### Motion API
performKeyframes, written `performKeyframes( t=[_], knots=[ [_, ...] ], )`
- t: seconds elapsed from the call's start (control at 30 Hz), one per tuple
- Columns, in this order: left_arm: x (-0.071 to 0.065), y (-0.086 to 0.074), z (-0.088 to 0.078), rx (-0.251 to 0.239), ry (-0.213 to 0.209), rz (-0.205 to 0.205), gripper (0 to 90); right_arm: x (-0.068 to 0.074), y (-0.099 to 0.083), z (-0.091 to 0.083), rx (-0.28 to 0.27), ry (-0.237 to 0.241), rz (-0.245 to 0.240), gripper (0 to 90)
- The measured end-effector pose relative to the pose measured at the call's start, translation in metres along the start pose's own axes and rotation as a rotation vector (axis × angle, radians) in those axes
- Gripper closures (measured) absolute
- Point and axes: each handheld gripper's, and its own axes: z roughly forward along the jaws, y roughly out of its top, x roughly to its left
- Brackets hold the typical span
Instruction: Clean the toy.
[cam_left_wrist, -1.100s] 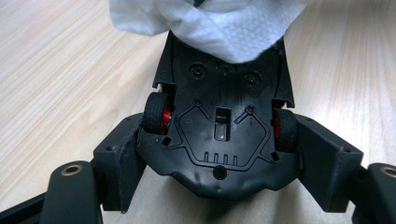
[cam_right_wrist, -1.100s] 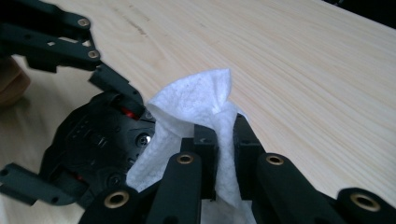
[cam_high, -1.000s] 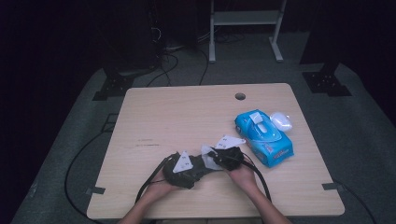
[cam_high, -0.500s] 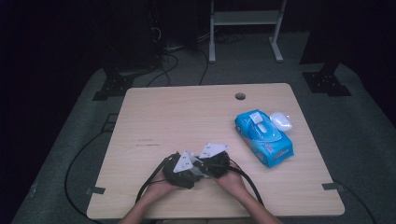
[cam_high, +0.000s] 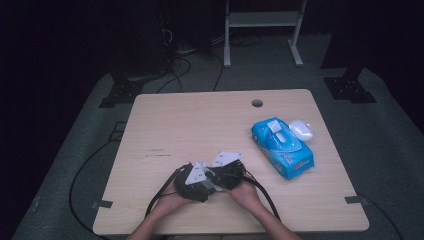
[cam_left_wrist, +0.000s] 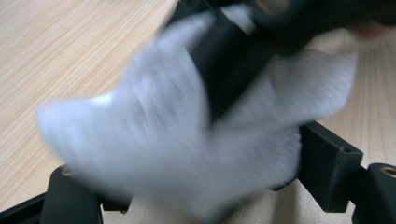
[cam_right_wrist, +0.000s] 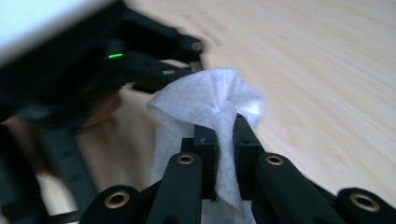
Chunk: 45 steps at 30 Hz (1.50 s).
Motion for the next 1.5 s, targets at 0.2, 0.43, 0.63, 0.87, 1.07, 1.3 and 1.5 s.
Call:
performKeyframes(
  t=[0.2,0.43,0.63,0.87,1.07,1.3,1.5],
  knots=[
    [0.004,-0.001,0.000,0.017,0.007,0.002,24.3,-0.012,-0.010,-0.013,0.016,-0.043,-0.017,83.3],
    [0.001,0.003,0.001,0.014,-0.004,0.002,24.3,-0.007,-0.012,-0.011,0.000,0.008,0.003,83.6],
    [0.004,-0.001,0.000,0.020,-0.005,-0.005,24.3,-0.012,-0.006,-0.006,-0.016,-0.062,0.016,83.6],
    [0.003,0.001,0.003,0.020,-0.005,0.001,24.3,-0.021,-0.008,-0.013,-0.011,-0.096,0.045,83.7],
    [0.006,-0.002,0.001,0.035,0.004,0.004,24.3,-0.010,-0.004,-0.003,0.011,-0.101,-0.003,83.6],
    [0.006,-0.001,0.003,0.033,-0.001,0.004,24.3,-0.041,-0.016,-0.028,0.001,-0.203,0.095,83.6],
    [0.001,0.000,0.005,0.034,-0.004,0.014,24.3,-0.017,-0.010,-0.009,-0.020,-0.100,0.039,83.5]
  ],
)
